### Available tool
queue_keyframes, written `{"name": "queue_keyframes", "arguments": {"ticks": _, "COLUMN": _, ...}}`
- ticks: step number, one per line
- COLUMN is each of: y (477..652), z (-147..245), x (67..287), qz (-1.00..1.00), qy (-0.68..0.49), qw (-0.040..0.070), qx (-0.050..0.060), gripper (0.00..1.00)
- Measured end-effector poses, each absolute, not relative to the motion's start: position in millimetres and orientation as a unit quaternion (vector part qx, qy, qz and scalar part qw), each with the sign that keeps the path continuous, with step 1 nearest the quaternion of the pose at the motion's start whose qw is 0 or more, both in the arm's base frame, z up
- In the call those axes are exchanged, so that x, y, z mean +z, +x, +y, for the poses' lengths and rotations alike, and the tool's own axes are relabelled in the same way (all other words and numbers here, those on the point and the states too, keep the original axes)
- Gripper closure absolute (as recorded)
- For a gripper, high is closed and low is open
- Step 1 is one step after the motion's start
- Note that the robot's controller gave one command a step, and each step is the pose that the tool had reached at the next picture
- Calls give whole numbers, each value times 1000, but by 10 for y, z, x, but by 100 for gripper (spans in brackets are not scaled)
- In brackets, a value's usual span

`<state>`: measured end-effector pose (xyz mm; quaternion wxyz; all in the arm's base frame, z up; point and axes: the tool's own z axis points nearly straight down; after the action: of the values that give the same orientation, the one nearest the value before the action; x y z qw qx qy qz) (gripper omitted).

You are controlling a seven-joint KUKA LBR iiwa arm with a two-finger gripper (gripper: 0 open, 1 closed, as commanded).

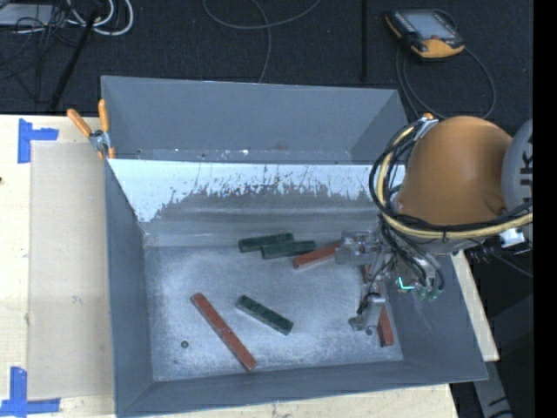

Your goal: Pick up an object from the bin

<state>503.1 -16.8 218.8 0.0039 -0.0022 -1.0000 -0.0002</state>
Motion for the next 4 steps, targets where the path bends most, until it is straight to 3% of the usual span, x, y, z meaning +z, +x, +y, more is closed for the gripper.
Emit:
{"name": "queue_keyframes", "arguments": {"ticks": 1, "y": 5044, "z": -168, "x": 2212, "qz": -1000, "qy": -2, "qw": 1, "qx": 0, "gripper": 0}}
{"name": "queue_keyframes", "arguments": {"ticks": 2, "y": 5109, "z": 205, "x": 1792, "qz": -999, "qy": 35, "qw": -2, "qx": 0, "gripper": 0}}
{"name": "queue_keyframes", "arguments": {"ticks": 3, "y": 5076, "z": 377, "x": 1118, "qz": -996, "qy": 87, "qw": -1, "qx": 0, "gripper": 0}}
{"name": "queue_keyframes", "arguments": {"ticks": 4, "y": 5382, "z": 760, "x": 709, "qz": -994, "qy": 112, "qw": -1, "qx": 0, "gripper": 0}}
